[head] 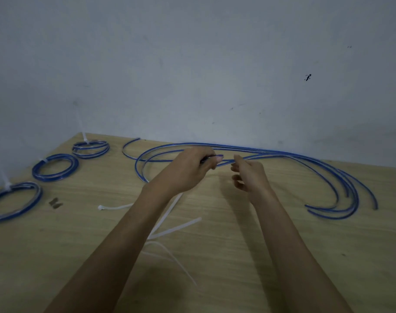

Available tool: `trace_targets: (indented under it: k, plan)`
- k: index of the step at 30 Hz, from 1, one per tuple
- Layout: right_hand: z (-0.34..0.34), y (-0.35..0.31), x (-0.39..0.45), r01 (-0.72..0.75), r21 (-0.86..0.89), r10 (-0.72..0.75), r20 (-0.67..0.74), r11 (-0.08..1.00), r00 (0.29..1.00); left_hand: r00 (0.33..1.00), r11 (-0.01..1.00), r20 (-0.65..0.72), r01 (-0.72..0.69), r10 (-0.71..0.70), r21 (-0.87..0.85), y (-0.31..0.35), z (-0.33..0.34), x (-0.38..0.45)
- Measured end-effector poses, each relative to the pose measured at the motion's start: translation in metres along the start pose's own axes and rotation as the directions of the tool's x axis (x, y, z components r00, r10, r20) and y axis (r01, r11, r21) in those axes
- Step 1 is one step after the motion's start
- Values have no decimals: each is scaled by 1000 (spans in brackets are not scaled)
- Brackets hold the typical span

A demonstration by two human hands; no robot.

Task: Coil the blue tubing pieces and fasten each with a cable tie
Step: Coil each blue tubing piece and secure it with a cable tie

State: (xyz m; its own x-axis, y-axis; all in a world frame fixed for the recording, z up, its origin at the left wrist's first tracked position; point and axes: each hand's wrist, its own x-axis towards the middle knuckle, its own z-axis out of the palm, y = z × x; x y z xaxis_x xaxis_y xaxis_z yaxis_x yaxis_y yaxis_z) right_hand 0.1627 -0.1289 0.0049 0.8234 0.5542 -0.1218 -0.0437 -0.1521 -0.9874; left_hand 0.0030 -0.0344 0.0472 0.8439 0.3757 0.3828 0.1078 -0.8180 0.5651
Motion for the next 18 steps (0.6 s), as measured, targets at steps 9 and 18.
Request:
trace_targets:
  k: [9, 18]
  plan:
    - [-4, 35, 8, 270, -857, -390, 88, 439, 916, 954, 992, 295, 9, -46, 125, 8, -4, -7]
    - [5, 26, 0, 562, -759, -804, 87, 328, 588, 874, 976, 456, 82, -168, 203, 13, -10, -9]
